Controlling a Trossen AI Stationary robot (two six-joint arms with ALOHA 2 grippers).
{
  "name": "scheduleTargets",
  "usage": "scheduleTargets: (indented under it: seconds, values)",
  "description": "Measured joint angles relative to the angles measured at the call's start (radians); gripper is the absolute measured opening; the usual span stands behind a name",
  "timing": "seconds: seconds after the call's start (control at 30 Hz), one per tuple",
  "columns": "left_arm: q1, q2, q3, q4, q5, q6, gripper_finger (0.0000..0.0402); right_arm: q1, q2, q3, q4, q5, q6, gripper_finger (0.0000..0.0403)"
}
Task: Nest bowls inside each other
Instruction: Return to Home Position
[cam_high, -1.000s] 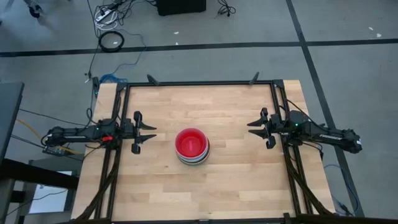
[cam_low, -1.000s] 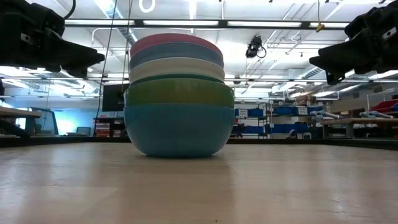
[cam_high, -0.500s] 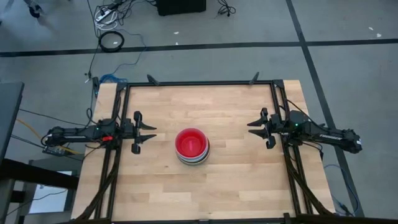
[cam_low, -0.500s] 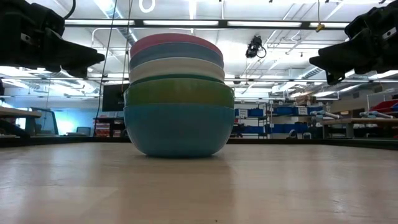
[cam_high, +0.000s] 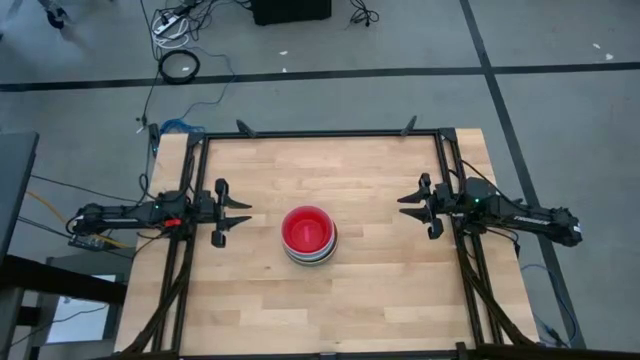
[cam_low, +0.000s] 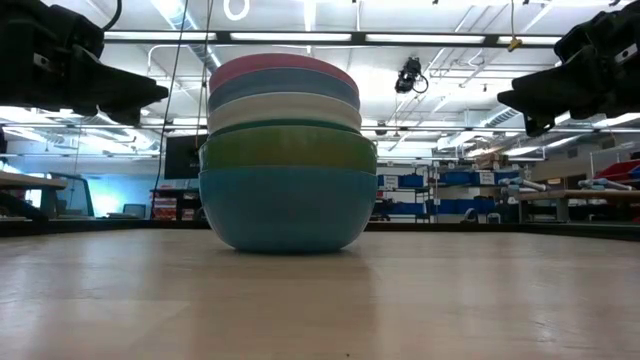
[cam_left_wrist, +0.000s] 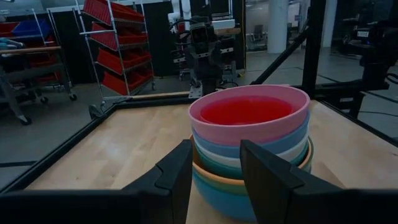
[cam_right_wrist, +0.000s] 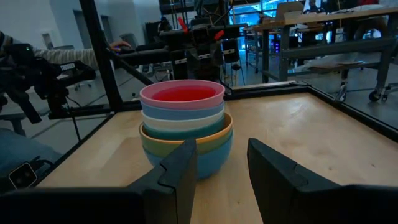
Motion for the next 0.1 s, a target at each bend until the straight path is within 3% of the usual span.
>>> scheduleTargets:
  seconds: [0.1]
  values:
    - [0.0,0.0,0.0,0.0,0.0,0.0,0.0142,0.0,0.0,0.0,0.0,0.0,0.0,0.0132]
